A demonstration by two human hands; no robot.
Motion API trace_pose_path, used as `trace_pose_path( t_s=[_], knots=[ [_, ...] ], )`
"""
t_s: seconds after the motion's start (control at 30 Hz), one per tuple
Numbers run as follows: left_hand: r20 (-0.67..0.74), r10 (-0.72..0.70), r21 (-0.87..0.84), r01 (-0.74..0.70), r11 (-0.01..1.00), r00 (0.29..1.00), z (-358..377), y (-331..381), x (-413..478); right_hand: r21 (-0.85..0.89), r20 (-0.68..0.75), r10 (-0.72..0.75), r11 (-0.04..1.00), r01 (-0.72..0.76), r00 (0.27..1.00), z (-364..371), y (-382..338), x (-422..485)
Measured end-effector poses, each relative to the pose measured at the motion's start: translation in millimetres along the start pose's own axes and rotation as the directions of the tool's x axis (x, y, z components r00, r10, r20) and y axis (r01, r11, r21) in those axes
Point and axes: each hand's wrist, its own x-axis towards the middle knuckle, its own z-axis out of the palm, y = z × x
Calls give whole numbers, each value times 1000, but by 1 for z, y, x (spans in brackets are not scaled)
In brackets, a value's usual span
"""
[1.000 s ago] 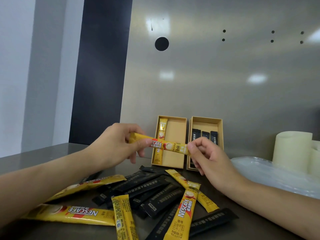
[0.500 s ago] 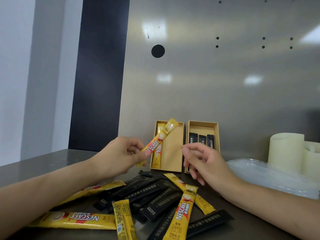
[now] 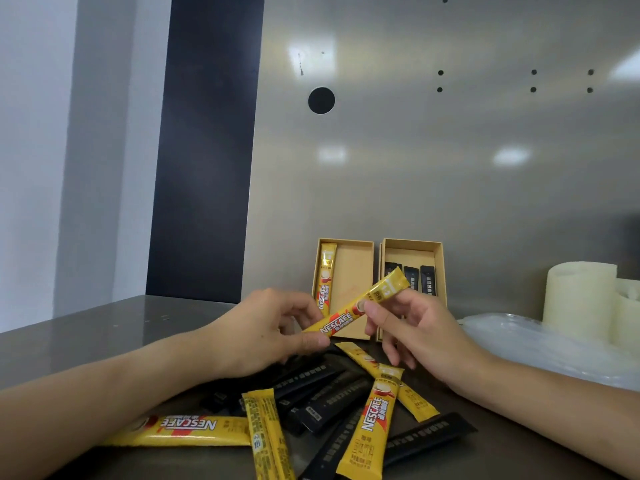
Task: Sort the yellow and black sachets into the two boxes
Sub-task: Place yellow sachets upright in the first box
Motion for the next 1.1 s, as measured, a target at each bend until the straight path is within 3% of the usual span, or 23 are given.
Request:
trace_pose_path(
  t_s=[0.13,0.27,0.5,0.87,1.1],
  knots=[
    [-17,-26,173,29,985,1000,0,-3,1,-12,-54,7,1000,-8,999,0,1,1],
    [-104,-56,207,76,975,993,-1,-6,2,-72,-159,22,997,-34,987,1,0,3],
    [-131,-77,350,119,929,988,-4,-6,4,-410,-231,-67,912,-35,971,1,-36,35],
    [-96,-110,404,140,904,989,-7,-4,3,-644,-150,252,709,-288,956,34,-26,106],
    [-31,-135,410,135,902,990,-6,-10,3,-649,-218,275,675,-350,936,38,-15,108]
  ],
)
